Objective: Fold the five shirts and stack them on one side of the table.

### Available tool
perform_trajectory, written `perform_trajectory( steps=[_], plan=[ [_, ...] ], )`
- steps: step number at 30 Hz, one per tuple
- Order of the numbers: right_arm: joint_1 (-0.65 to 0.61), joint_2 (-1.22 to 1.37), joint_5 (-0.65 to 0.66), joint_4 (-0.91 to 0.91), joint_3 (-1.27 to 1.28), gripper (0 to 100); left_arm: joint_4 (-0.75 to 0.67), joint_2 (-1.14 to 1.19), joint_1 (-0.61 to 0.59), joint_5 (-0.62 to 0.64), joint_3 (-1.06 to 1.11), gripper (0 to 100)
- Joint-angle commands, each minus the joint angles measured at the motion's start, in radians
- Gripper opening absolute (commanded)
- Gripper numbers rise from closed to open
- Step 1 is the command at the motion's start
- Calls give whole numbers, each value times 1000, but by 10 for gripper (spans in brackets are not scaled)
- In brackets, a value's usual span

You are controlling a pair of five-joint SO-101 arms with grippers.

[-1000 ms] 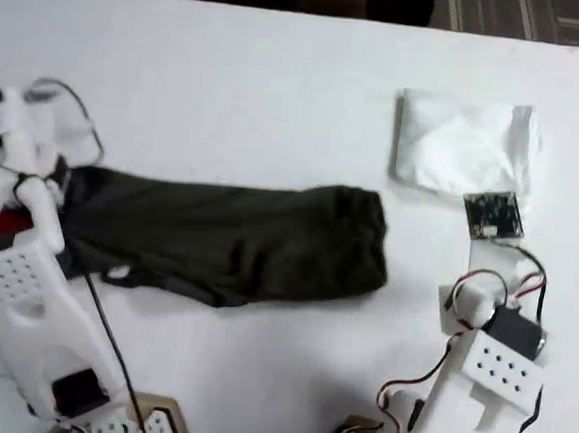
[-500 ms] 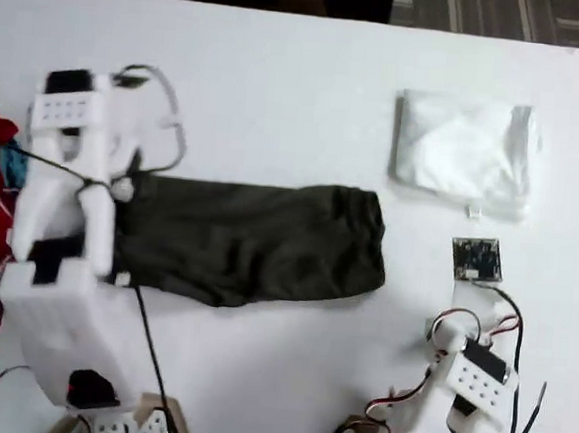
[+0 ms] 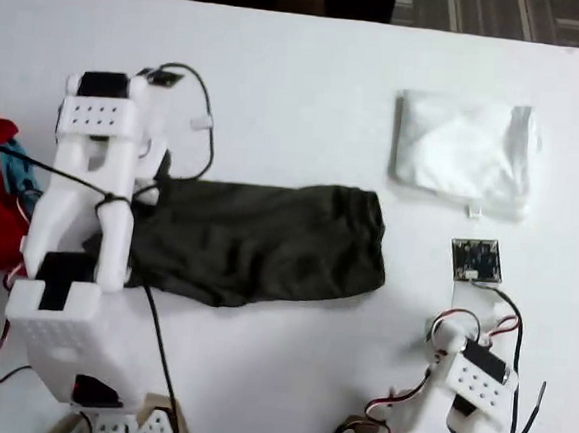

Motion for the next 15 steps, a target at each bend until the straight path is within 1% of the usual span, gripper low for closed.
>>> perform_trajectory(
  steps=[1, 6, 8, 10, 15],
  plan=[
    [4, -24, 9, -7, -5, 133, -68, -44, -2, 2, 67, 39],
    [1, -24, 9, -7, -5, 133, -190, -46, -3, -2, 226, 153],
    [1, -24, 9, -7, -5, 133, -221, -55, -14, -2, 266, 157],
    [1, -24, 9, -7, -5, 133, -216, -57, -46, 0, 266, 158],
    [1, -24, 9, -7, -5, 133, -204, -51, -196, -12, 231, 159]
  ],
)
